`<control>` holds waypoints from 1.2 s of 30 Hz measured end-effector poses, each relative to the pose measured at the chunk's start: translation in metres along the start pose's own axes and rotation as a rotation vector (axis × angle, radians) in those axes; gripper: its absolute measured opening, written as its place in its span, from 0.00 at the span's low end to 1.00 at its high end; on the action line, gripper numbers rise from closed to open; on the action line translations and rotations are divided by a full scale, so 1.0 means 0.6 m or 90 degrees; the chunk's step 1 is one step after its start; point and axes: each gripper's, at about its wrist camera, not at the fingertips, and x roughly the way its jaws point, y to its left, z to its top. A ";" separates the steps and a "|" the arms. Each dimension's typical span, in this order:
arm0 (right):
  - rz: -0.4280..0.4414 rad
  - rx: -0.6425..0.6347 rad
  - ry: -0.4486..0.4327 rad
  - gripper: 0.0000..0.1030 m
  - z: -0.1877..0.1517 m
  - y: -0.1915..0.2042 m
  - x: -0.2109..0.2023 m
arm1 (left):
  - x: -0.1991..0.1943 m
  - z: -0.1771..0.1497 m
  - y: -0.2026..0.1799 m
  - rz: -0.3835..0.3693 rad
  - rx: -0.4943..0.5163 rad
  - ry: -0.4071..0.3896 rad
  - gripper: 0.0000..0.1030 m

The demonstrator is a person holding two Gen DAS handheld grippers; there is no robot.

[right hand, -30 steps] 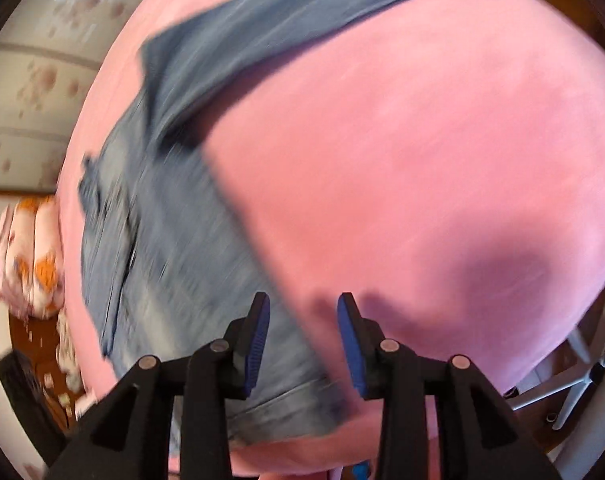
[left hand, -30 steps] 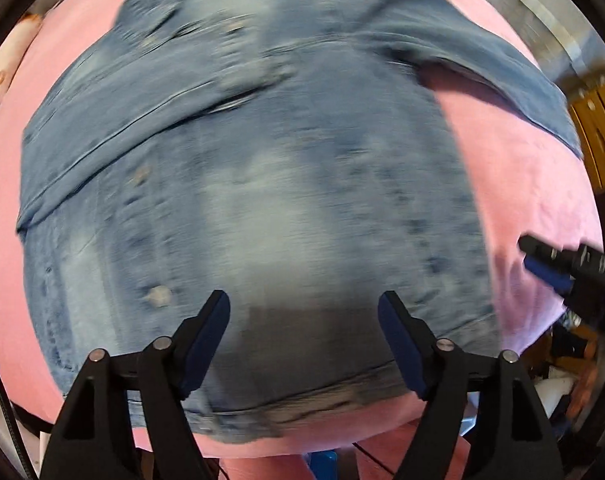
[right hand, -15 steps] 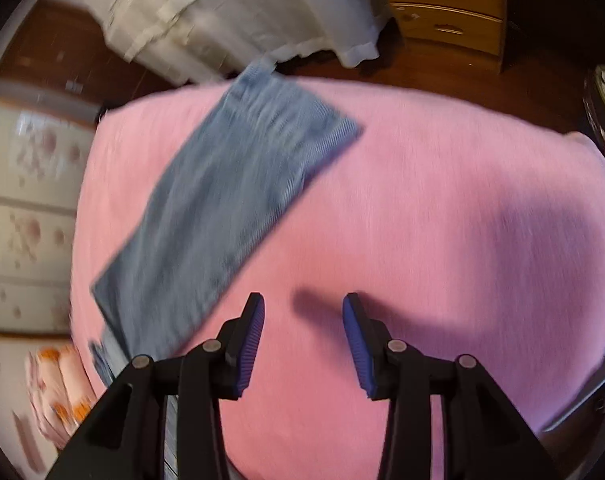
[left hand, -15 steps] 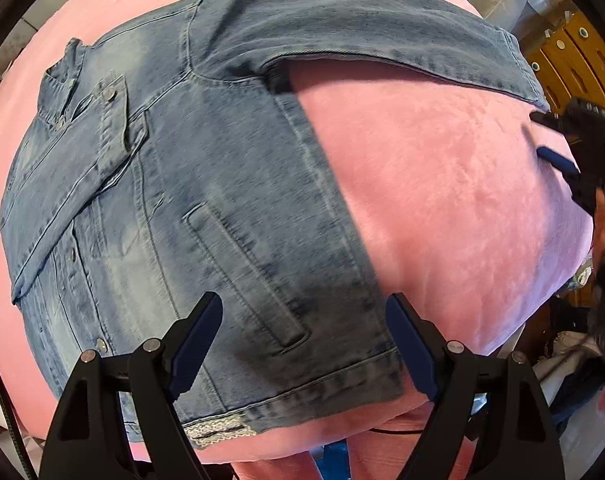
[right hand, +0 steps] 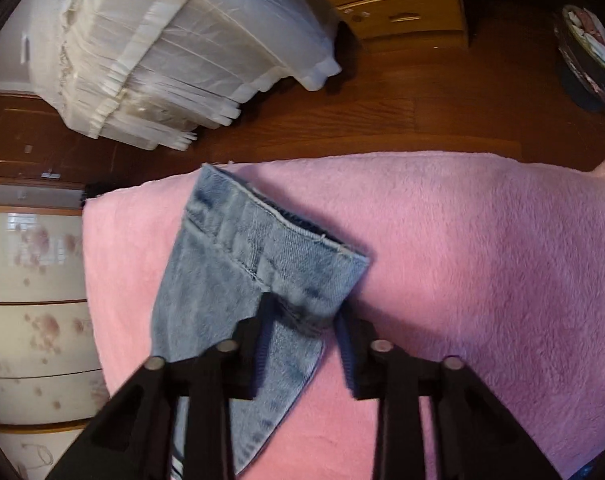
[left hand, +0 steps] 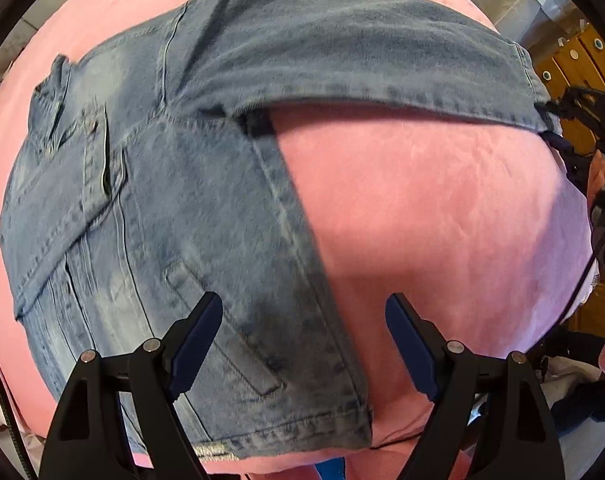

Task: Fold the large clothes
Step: 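Grasp the sleeve cuff with the right gripper and lift it over the jacket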

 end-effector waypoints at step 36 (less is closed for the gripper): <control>0.102 -0.371 -0.307 0.11 -0.367 0.329 -0.303 | -0.100 -0.102 0.442 -0.024 -0.179 -0.095 0.80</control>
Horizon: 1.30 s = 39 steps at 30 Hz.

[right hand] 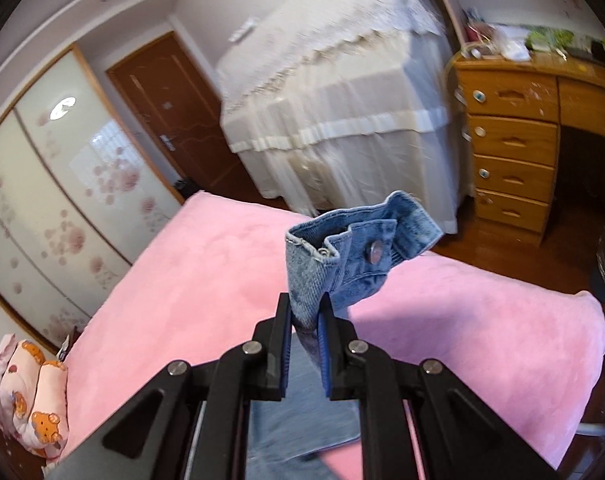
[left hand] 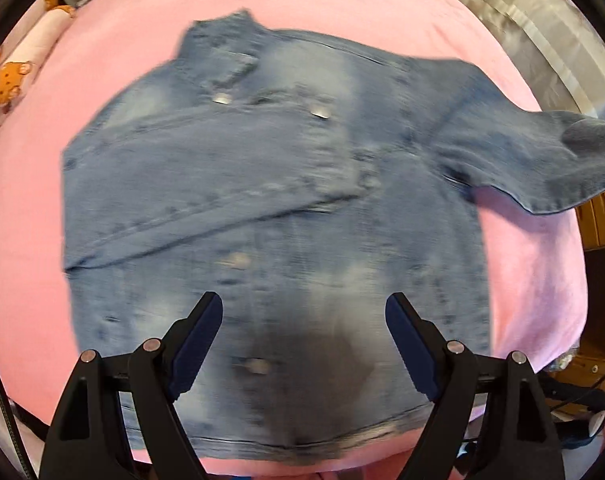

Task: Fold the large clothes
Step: 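Grasp the sleeve cuff with the right gripper and lift it over the jacket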

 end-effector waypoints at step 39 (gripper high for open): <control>0.206 -0.430 0.422 0.25 -0.658 0.391 0.089 | 0.048 -0.006 0.435 -0.078 -0.197 0.005 0.80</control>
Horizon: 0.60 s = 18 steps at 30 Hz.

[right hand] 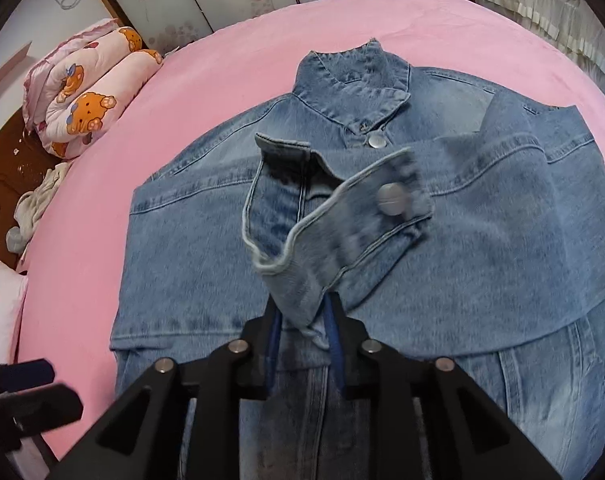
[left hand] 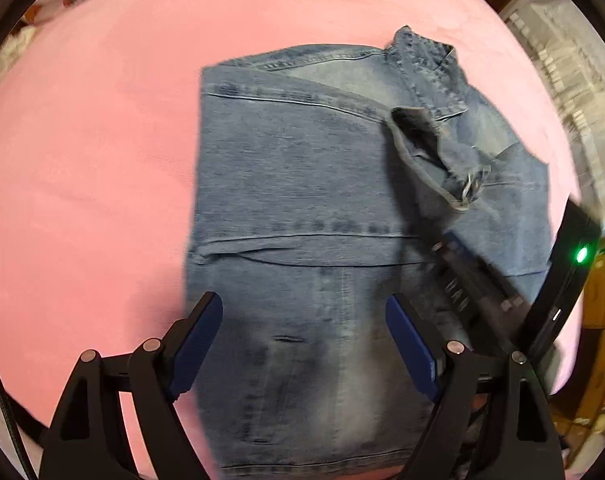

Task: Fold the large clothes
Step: 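Grasp the sleeve cuff with the right gripper and lift it over the jacket, then lay the sleeve across the jacket body and open the right gripper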

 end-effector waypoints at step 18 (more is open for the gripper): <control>-0.082 0.071 0.000 0.44 -0.057 -0.213 -0.091 | 0.133 0.015 -0.093 -0.174 -0.109 -0.065 0.78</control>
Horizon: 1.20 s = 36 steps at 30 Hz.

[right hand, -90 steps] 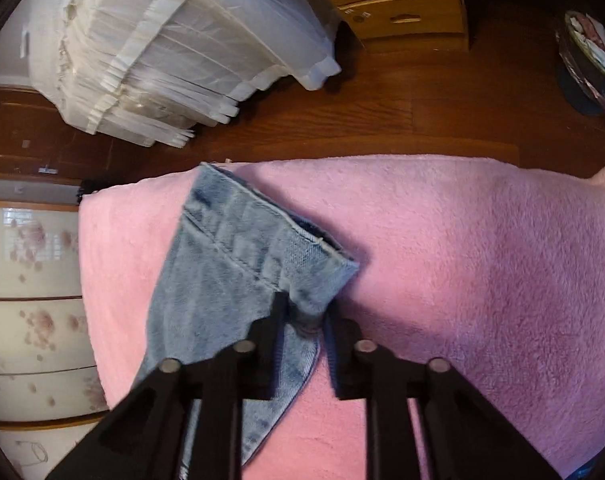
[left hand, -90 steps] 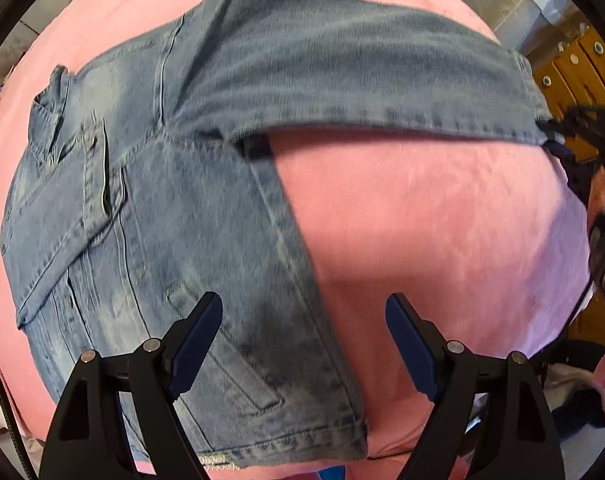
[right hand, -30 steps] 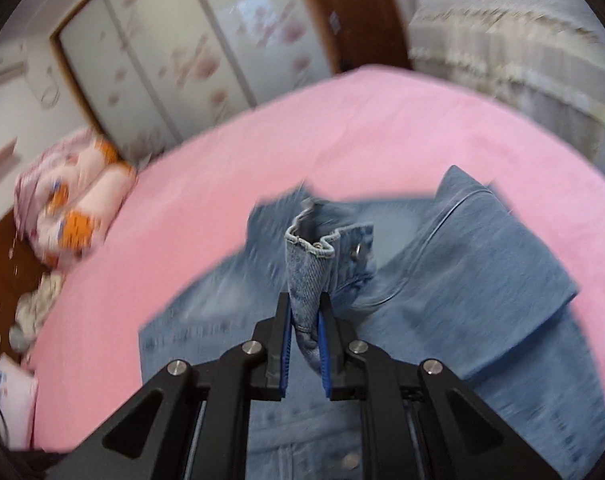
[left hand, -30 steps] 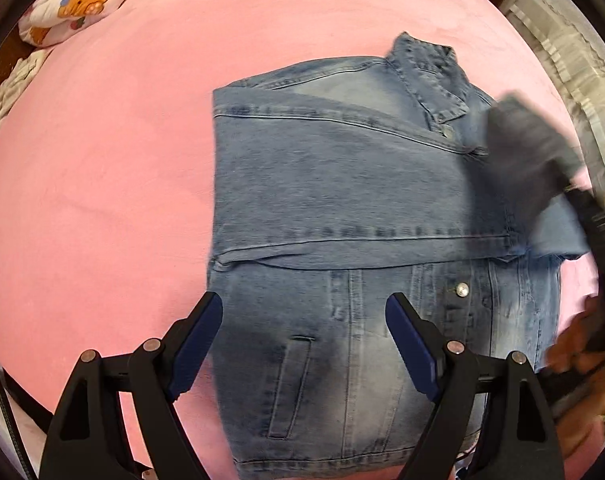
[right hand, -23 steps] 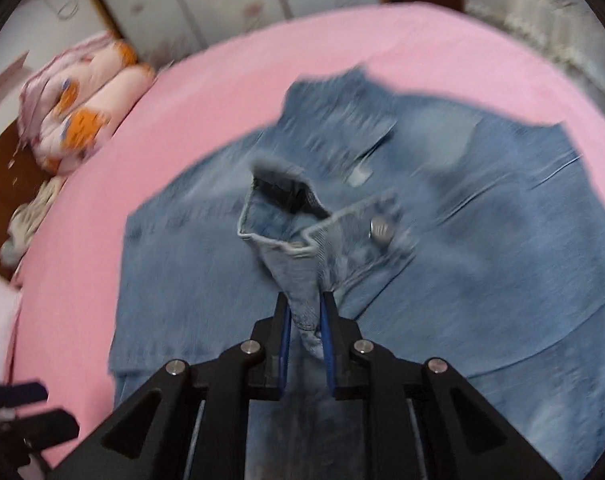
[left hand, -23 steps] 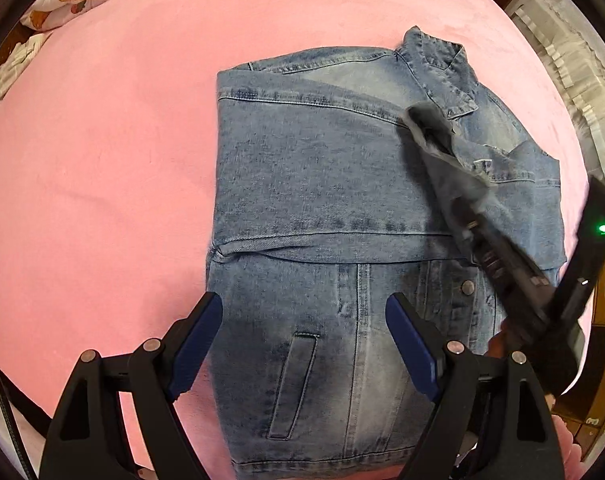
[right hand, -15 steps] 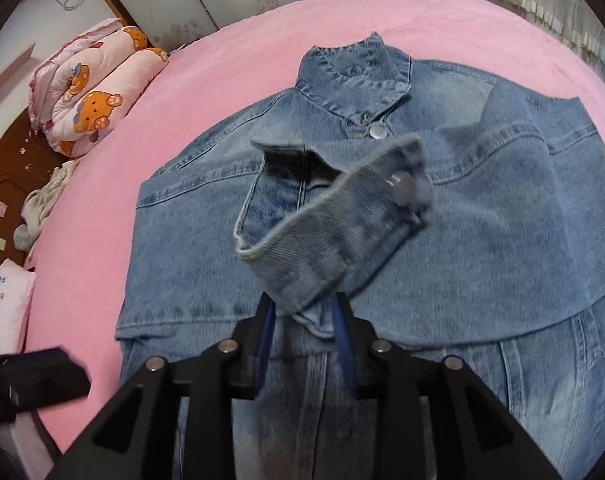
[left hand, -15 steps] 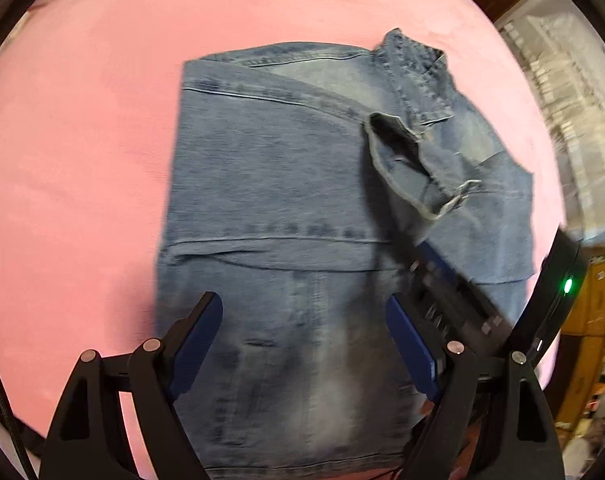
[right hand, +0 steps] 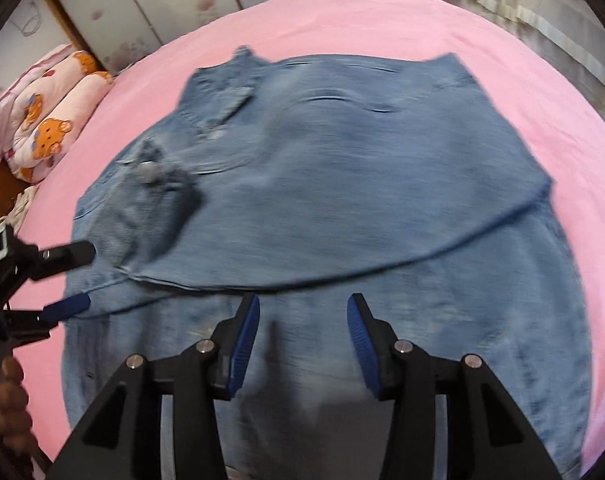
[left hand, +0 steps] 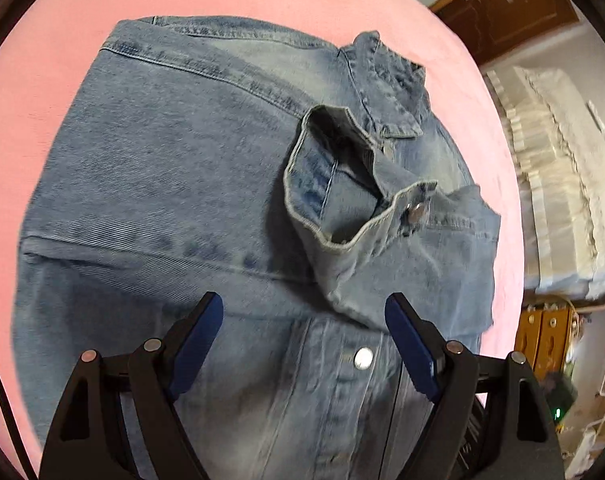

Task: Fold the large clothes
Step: 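Lay the sleeve across the jacket body and open the right gripper, then grasp the folded sleeve cuff with the left gripper while the right gripper grasps the jacket side edge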

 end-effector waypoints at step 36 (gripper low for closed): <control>-0.073 -0.117 -0.018 0.31 0.145 -0.265 0.009 | 0.001 0.097 -0.098 0.195 -0.017 -0.171 0.11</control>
